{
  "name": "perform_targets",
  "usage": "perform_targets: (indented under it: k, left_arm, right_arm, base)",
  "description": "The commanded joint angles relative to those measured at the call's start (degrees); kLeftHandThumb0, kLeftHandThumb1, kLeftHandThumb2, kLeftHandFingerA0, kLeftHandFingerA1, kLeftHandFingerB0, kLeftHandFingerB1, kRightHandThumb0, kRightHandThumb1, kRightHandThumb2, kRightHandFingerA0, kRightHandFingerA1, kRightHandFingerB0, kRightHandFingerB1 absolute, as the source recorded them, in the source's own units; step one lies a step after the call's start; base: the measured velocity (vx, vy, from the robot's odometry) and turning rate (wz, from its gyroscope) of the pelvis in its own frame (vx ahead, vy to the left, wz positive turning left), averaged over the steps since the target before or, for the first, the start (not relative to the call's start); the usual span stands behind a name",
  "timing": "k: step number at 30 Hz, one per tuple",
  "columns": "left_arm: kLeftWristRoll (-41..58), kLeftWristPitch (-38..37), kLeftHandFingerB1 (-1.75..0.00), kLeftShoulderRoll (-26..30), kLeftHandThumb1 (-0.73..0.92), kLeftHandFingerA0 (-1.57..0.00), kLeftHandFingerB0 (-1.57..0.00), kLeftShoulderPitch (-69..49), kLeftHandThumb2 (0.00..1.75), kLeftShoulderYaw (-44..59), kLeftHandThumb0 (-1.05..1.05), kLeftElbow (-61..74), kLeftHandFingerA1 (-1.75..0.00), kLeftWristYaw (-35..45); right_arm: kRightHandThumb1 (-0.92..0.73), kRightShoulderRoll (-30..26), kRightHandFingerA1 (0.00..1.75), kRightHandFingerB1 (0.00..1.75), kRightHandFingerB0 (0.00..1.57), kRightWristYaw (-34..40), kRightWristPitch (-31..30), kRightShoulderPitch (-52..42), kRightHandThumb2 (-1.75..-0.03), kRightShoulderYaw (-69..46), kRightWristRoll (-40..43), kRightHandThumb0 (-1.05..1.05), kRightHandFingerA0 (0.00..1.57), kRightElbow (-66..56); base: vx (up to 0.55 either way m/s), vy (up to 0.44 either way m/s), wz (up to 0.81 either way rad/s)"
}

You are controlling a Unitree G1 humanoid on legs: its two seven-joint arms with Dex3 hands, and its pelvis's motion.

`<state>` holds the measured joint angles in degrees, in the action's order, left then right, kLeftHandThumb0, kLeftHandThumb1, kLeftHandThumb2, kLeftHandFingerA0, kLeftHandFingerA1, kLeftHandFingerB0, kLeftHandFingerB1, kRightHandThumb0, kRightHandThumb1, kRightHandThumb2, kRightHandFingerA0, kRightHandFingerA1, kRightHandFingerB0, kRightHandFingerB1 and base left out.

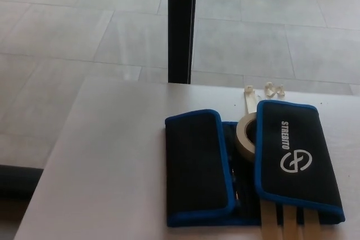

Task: The robot uses its right hand to open a black folded toolkit cover kept in the middle of the desk

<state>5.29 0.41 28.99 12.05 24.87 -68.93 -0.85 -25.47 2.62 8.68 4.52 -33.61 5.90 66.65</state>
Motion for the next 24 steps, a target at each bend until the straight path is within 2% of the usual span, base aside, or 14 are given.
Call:
perform_targets:
  k: [1,2,5,6,7,9,14,15,17,18,20,21,23,24]
  left_arm:
    - [3.29,3.34,-0.59,1.90,0.46,-0.32,-0.38,0.73,0.86,2.50,-0.61,-2.71,-0.68,-0.63]
    - [3.57,3.20,-0.59,1.83,0.44,-0.32,-0.36,0.71,0.85,2.89,-0.61,-2.80,-0.68,-0.48]
    - [3.88,3.01,-0.60,1.72,0.45,-0.34,-0.37,0.69,0.85,3.44,-0.63,-2.84,-0.69,-0.53]
    - [3.85,3.47,-0.58,1.73,0.45,-0.38,-0.34,0.85,0.86,3.54,-0.60,-2.95,-0.70,-0.96]
    - [3.42,3.63,-0.51,1.82,0.60,-0.37,-0.40,0.84,0.57,3.24,-0.54,-2.99,-0.73,-1.22]
    - [3.28,3.99,-0.58,1.88,0.46,-0.39,-0.33,0.95,0.88,3.20,-0.61,-3.07,-0.71,-1.21]
    - [3.58,3.39,-0.59,1.72,0.47,-0.32,-0.35,0.63,0.87,3.44,-0.63,-3.20,-0.68,-0.69]
    - [2.79,3.68,-0.51,1.90,0.61,-0.39,-0.39,0.54,0.58,2.64,-0.56,-3.16,-0.74,-0.96]
    - [2.83,3.73,-0.51,1.95,0.61,-0.38,-0.39,0.43,0.58,2.51,-0.55,-3.18,-0.74,-0.95]
    - [3.84,3.66,-0.57,1.90,0.47,-0.37,-0.31,0.33,0.87,3.37,-0.63,-3.23,-0.71,-0.27]
    - [3.99,4.29,-0.57,1.99,0.46,-0.40,-0.31,0.43,0.88,3.45,-0.59,-3.12,-0.72,-0.67]
    - [3.84,4.27,-0.51,2.01,0.60,-0.37,-0.39,0.32,0.58,3.26,-0.55,-3.06,-0.76,-0.73]
    - [3.62,4.19,-0.51,2.04,0.60,-0.37,-0.39,0.14,0.58,2.93,-0.55,-2.97,-0.76,-0.82]
    - [3.33,4.18,-0.52,1.99,0.60,-0.38,-0.41,0.27,0.57,2.67,-0.54,-3.09,-0.74,-1.52]
  right_arm:
    - [-0.61,-2.49,1.20,0.74,0.30,0.61,-1.40,2.26,-0.59,-9.95,12.21,-0.61,0.76,0.58]
    - [-0.66,-2.34,1.61,0.83,0.20,0.61,-2.34,1.88,-0.69,-11.11,12.62,-0.65,1.09,-0.73]
    - [-0.63,-1.80,1.65,0.86,0.23,0.08,-4.04,1.26,-0.71,-14.26,14.86,-0.63,1.15,-3.16]
    - [-0.61,-2.36,1.74,1.25,0.57,2.01,-4.53,2.26,-0.72,-15.63,15.44,-0.56,1.04,-1.73]
    - [-0.61,-3.02,1.75,1.32,0.74,3.80,-5.15,3.20,-0.69,-16.66,15.64,-0.54,1.13,-0.09]
    - [-0.59,-3.39,1.70,1.43,0.88,3.64,-6.03,2.93,-0.75,-17.98,16.08,-0.54,1.14,0.71]
    - [-0.55,-3.42,1.72,1.36,0.93,3.41,-7.62,2.61,-0.80,-19.14,16.36,-0.51,1.21,0.34]
    - [-0.56,-3.25,1.70,1.34,0.94,3.55,-7.91,2.51,-0.81,-19.49,16.76,-0.51,1.21,0.06]
    - [-0.56,-3.20,1.70,1.28,0.93,3.99,-8.37,2.13,-0.82,-19.37,16.83,-0.50,1.25,-0.17]
    - [-0.40,-3.81,1.42,1.13,1.00,3.16,-9.70,2.35,-0.99,-20.76,18.58,-0.50,1.35,1.29]
    - [-0.44,-4.16,1.71,1.15,0.67,1.78,-11.42,1.66,-0.92,-20.76,19.14,-0.29,0.94,1.49]
    - [-0.60,-4.46,1.10,0.87,0.36,1.31,-12.39,1.51,-0.82,-20.83,19.58,-0.33,0.37,1.87]
    - [-0.60,-4.92,1.10,0.87,0.36,0.64,-13.76,1.29,-0.82,-20.87,20.17,-0.33,0.37,2.44]
    - [-0.50,-5.04,0.85,0.70,0.33,1.87,-14.66,1.38,-1.05,-21.25,20.74,-0.36,0.49,2.31]
  base:
    - [0.00,0.000,0.00]
    - [0.00,0.000,0.00]
    - [0.00,0.000,0.00]
    - [0.00,0.000,0.00]
    - [0.00,0.000,0.00]
    - [0.00,0.000,0.00]
    - [0.00,0.000,0.00]
    - [0.00,0.000,0.00]
    - [0.00,0.000,0.00]
    - [0.00,0.000,0.00]
    - [0.00,0.000,0.00]
    - [0.00,0.000,0.00]
    - [0.00,0.000,0.00]
    - [0.00,0.000,0.00]
